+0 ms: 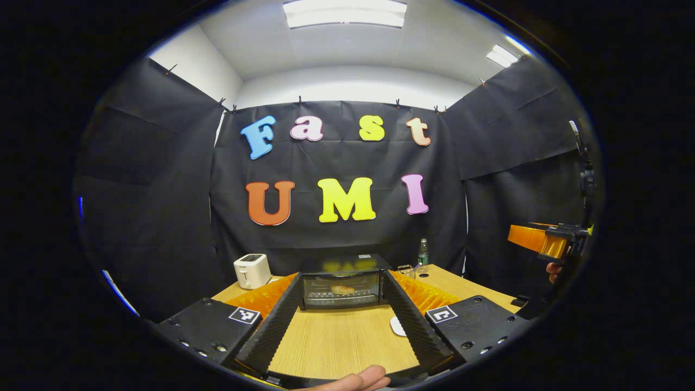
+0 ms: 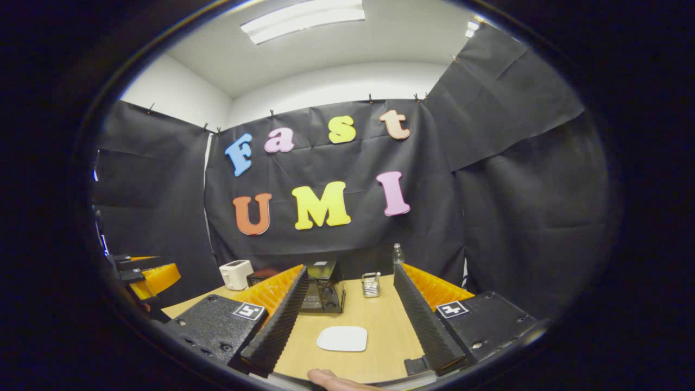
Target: Open the electric oven with the left hand, put the food in, and close the electric oven.
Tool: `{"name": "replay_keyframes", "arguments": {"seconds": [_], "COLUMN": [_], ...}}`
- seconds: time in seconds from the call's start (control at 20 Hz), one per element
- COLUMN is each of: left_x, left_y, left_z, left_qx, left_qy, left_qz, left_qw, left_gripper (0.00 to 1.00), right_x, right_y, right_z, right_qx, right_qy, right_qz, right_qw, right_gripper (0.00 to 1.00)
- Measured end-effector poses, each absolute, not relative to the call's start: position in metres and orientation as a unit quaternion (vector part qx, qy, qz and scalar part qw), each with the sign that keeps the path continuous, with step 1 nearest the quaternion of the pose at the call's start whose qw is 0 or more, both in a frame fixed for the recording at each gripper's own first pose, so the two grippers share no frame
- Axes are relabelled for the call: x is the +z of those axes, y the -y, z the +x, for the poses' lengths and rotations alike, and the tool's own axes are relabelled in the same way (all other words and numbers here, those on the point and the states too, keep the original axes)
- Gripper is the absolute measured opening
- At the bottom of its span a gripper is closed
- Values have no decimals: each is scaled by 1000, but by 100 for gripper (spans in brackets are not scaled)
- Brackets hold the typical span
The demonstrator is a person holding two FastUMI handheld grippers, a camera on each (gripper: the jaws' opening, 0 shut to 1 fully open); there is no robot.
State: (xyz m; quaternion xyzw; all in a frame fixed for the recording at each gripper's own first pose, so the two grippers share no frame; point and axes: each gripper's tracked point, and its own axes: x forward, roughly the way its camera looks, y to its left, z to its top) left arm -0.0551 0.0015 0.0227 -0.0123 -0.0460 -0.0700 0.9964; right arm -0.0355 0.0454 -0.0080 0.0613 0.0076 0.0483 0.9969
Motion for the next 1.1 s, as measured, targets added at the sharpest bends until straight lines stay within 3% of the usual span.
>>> {"name": "replay_keyframes", "arguments": {"seconds": [0.05,1.1], "left_x": [22,20], "left_y": [0,-2], "left_z": [-55,-52], "left_qx": [-73,-48], "left_qy": [46,55], "left_qz": [-12,-44], "left_qw": [996,996], "left_gripper": [95,95], "right_x": [-10,-23], "right_y": [-46,-55], "right_z": [-35,-32], "right_qx": [49,91], "right_qy": [-9,-11], "right_qz": [65,47], "right_qw": [997,995], "right_gripper": [96,96]}}
